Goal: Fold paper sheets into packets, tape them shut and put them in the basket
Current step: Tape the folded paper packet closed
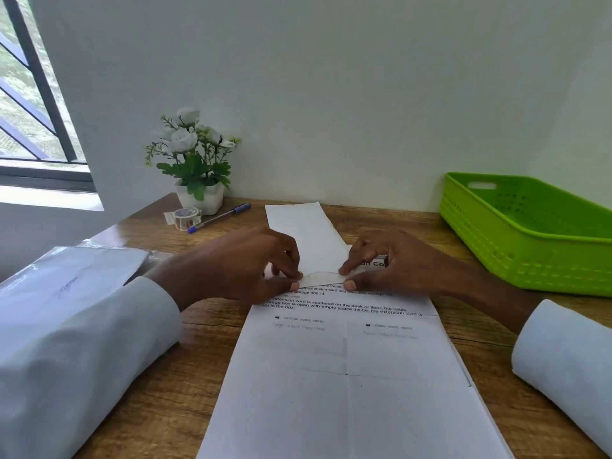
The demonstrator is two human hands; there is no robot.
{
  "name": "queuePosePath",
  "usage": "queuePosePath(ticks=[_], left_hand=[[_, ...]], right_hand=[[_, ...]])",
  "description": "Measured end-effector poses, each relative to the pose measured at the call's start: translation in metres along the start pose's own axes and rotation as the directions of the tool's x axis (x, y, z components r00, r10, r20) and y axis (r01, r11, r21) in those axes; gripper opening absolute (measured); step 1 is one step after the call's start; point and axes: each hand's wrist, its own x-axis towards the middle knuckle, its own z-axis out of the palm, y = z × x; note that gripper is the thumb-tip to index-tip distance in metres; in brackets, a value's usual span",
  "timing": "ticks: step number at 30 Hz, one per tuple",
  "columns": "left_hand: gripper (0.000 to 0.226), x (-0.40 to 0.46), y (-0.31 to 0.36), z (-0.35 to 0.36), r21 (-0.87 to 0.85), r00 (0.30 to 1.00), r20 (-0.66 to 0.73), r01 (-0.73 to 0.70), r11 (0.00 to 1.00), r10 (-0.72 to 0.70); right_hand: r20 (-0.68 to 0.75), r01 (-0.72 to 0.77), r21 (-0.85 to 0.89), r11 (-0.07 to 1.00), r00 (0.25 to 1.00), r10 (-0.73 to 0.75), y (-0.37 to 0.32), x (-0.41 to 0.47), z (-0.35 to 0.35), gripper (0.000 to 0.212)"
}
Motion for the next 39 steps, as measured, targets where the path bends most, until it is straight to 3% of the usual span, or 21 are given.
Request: queuePosePath(ticks=[5,14,20,24,28,33,39], left_hand=[[0.032,-0.002,0.006,0.003,0.119,0.995,-0.063,-0.065,0.991,0.073],[0.033,0.003,0.014,0.006,0.277,0.995,-0.021,-0.089,0.957,0.098],[0.032,0.006,0.014,0.008,0.230,0.998,-0.014,-0.055,0.972,0.060],[0.029,0.002,0.008,0.002,0.088,0.999,-0.036,-0.024,0.996,0.027],[0.035,0.001,0.003,0.002,-0.003,1.000,-0.017,0.024,1.000,-0.024],[0.036,0.003,0.007,0.001,0.058,1.000,-0.029,0.000,0.998,0.002],[0.036,0.004,0.015,0.009,0.154,0.990,-0.120,-0.056,0.986,0.075]], right_hand=[[0.045,0.270,-0.403,0.874,0.960,-0.276,-0.006,0.004,0.004,0.020],[0.174,0.403,-0.656,0.638,0.904,-0.392,-0.018,0.004,0.010,0.037],[0.200,0.425,-0.692,0.584,0.889,-0.411,-0.016,0.007,0.013,0.036],[0.202,0.414,-0.586,0.696,0.907,-0.369,-0.016,0.008,0.004,0.033],[0.227,0.410,-0.588,0.697,0.911,-0.344,-0.015,0.012,0.001,0.033],[0.250,0.448,-0.669,0.593,0.887,-0.388,-0.017,0.012,0.005,0.050],[0.206,0.449,-0.705,0.549,0.870,-0.447,-0.014,0.009,0.012,0.046]])
